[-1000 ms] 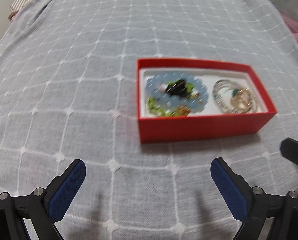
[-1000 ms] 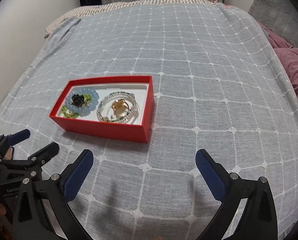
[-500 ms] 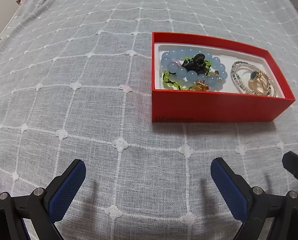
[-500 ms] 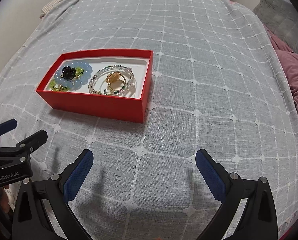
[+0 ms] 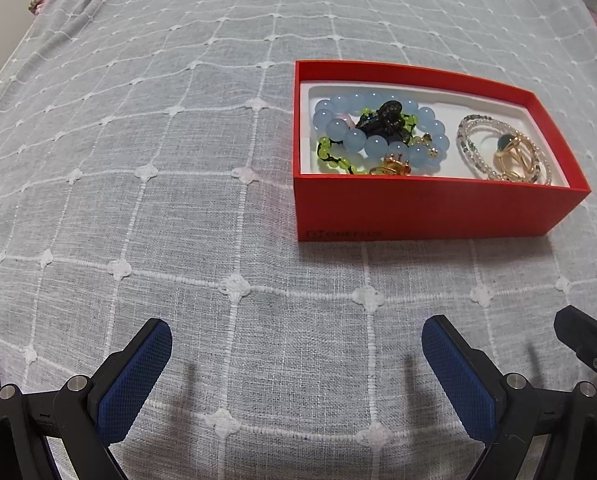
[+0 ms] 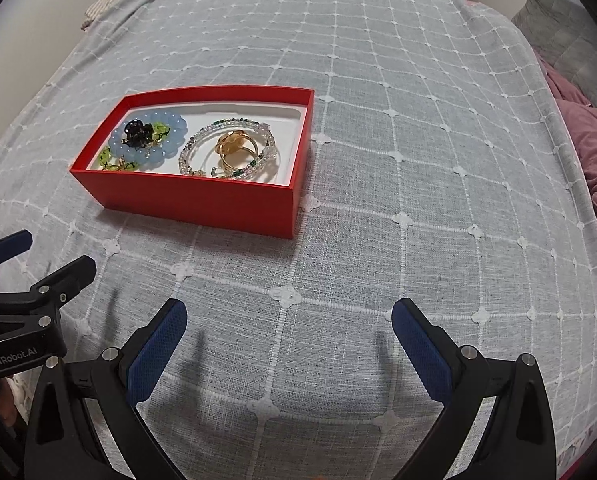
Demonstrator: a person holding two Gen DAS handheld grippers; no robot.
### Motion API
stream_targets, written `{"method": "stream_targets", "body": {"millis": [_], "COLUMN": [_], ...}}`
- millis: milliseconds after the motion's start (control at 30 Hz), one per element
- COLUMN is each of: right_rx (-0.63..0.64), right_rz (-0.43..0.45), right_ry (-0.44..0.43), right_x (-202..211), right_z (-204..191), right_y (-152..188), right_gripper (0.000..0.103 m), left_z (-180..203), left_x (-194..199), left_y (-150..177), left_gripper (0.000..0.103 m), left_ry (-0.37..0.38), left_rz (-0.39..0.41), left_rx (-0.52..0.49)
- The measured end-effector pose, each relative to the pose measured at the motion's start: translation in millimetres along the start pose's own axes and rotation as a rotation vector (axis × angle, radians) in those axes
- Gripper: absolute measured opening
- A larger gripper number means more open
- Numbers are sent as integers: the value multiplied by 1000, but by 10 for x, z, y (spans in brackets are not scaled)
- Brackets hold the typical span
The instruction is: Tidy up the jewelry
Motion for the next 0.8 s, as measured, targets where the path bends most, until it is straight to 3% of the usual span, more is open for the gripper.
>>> {"method": "stream_targets", "body": {"millis": [800], "right_rx": [-4], "right_rz": [-9], "right_ry": [-6], "right_x": [-44], "right_z": [11], "right_y": [9], "right_gripper": [103], "left_z": [15], "left_x": [5], "left_y": [11], "left_gripper": [102], "left_ry": [-5], "left_rz": [1], "left_rx": [-6]}}
Point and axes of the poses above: each gripper's, at about its wrist camera, not at the fingertips, and x roughly against the way its jaws point, z to its right, y to its underside, the point moved 10 cm from there along -x, roughly the way its jaws point, and after that the axes turned 10 degrees about -z, right-handed, at the moved point
